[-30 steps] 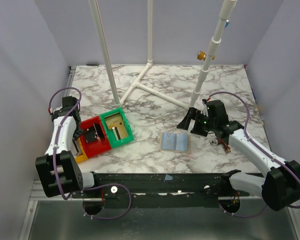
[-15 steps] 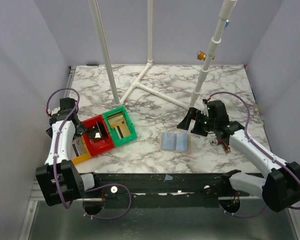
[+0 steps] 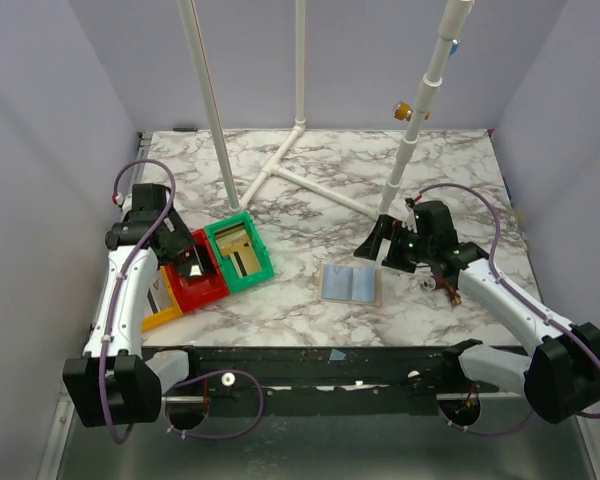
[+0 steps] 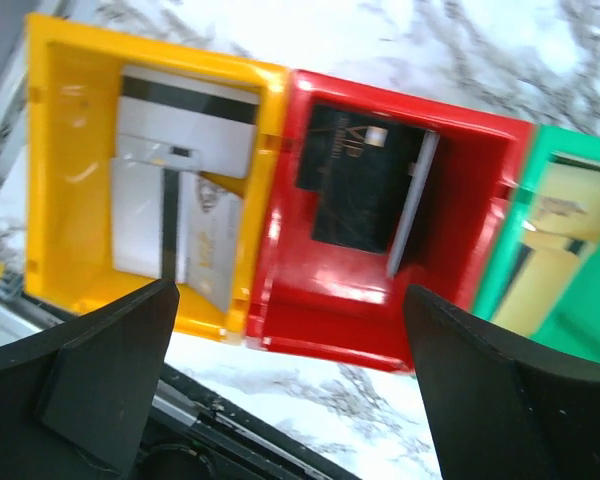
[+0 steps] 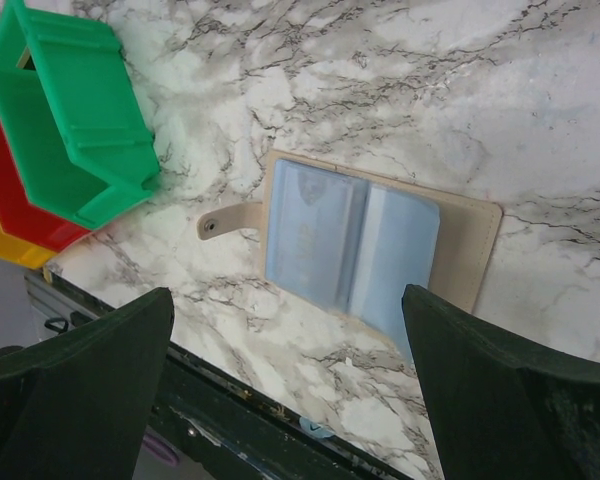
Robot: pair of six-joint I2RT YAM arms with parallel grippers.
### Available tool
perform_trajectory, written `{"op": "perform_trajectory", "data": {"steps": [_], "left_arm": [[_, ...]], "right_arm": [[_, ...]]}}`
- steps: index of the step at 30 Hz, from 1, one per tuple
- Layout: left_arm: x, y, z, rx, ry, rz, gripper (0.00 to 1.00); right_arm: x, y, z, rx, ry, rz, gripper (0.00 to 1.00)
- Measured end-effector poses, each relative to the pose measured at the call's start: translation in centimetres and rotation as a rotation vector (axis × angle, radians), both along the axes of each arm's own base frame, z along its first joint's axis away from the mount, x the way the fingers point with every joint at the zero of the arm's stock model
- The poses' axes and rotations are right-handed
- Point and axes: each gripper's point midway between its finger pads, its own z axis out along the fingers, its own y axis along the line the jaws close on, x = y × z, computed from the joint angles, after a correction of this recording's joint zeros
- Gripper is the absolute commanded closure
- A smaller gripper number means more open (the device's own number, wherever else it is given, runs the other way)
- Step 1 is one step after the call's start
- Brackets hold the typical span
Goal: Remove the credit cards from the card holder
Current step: Place the credit card in the storage box, then remove the credit card from the card holder.
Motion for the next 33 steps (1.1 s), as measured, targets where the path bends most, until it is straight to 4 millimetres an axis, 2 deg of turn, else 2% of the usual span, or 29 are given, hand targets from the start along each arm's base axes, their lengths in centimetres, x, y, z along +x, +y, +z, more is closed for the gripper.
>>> {"op": "perform_trajectory", "data": {"steps": [5, 9, 15, 21, 26, 33], "left_arm": [[1.8, -4.6, 1.6, -0.051, -0.061, -0.167, 0.01], [3.2, -10.2, 2.6, -0.126, -0.095, -0.337, 0.02], [3.8, -18.1, 1.7, -0.270, -0.085, -0.536, 0.01], [3.4, -24.7, 0.9, -0.409, -0.067, -0.714, 0.02], [3.0, -27.2, 0.8, -0.491, -0.059, -0.792, 0.01], [2.9, -28.4, 1.3, -0.543, -0.075, -0.843, 0.02]], "right_arm": [[0.2, -0.2, -0.4, -0.016, 0.007, -0.015, 0.00], [0.4, -0.4, -1.0, -0.028, 0.021, -0.026, 0.00], [0.5, -0.4, -1.5, -0.056, 0.026, -0.046, 0.00], [0.2, 0.8, -1.9, -0.085, 0.032, -0.046, 0.00], [-0.1, 2.7, -2.1, -0.128, 0.023, -0.045, 0.01], [-0.5, 5.9, -3.5, -0.234, 0.013, -0.043, 0.16]]}}
